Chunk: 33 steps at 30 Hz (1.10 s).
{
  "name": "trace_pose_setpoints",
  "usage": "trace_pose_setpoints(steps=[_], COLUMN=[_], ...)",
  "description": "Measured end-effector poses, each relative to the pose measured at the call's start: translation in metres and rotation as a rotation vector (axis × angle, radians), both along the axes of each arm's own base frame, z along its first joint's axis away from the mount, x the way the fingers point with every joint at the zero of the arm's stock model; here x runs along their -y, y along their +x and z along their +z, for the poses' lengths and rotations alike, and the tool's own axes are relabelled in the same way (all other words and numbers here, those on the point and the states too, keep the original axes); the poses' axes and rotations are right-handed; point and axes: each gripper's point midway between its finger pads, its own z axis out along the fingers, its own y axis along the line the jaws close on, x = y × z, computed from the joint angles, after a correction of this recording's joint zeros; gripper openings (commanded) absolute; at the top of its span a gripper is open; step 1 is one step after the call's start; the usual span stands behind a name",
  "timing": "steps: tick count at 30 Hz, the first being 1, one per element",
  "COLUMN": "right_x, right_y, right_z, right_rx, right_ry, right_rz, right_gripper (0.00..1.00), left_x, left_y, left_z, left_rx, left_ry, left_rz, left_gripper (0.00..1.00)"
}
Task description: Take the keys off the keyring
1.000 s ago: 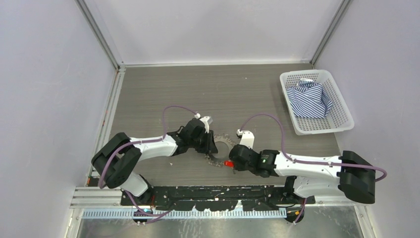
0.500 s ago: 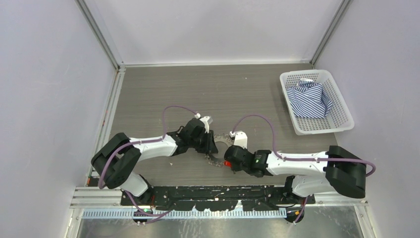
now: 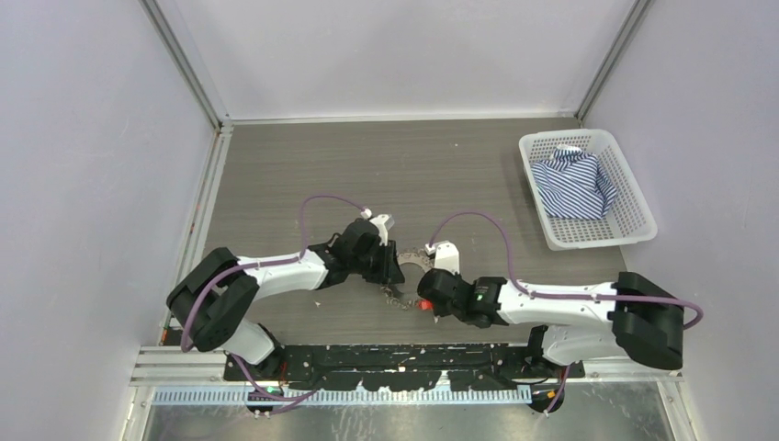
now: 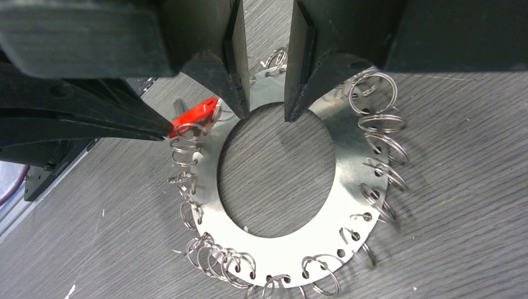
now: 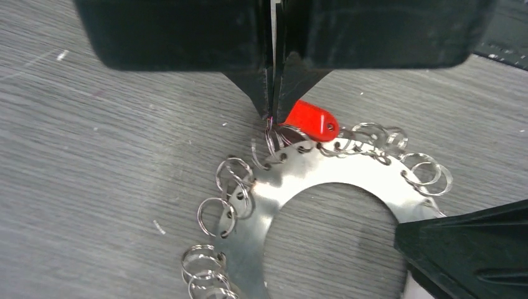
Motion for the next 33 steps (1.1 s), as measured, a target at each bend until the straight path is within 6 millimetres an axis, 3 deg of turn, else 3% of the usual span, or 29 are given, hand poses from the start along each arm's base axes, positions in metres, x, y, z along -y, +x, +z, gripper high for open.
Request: trace_pose_setpoints(steps=[3,7,13,17,23,25,33], right_x=[0.000,-0.010,-0.018,-0.022,-0.036,-0.040,-0.037], right_y=[0.003,0.010,0.008,0.001,-0.006,-0.008,-0.007], right_z=[0.020,0.062,0.088,0.104,0.146,0.156,0.159], right_rx=[0.035,0.104,0.142,0.144,0.173,0.178,0.161], right_ry=[0.009,0.062,0.096,0.120,0.206,0.232,0.240], right_rz=[0.026,0.080,0.183,0.258,0.350,0.371,0.382], right_gripper=[0.01,0.01,0.01,0.01,0.01,0.01,0.01], left_x=[0.001,0.005,0.014,0.016,0.016,0.016,0.016], left_y=[0.001,0.004,0.009,0.003,-0.005,-0.009,-0.035], left_z=[0.006,0.031,0.085,0.108,0.118,0.117,0.121], left_rx=[0.018,0.098,0.264,0.343,0.380,0.377,0.371], left_ry=[-0.011,-0.065,-0.186,-0.266,-0.323,-0.340,-0.415], left_rz=[-0.009,-0.039,-0.096,-0.135,-0.169,-0.181,-0.253], left_gripper=[0.28,0.29,0.32,0.39,0.38,0.33,0.30])
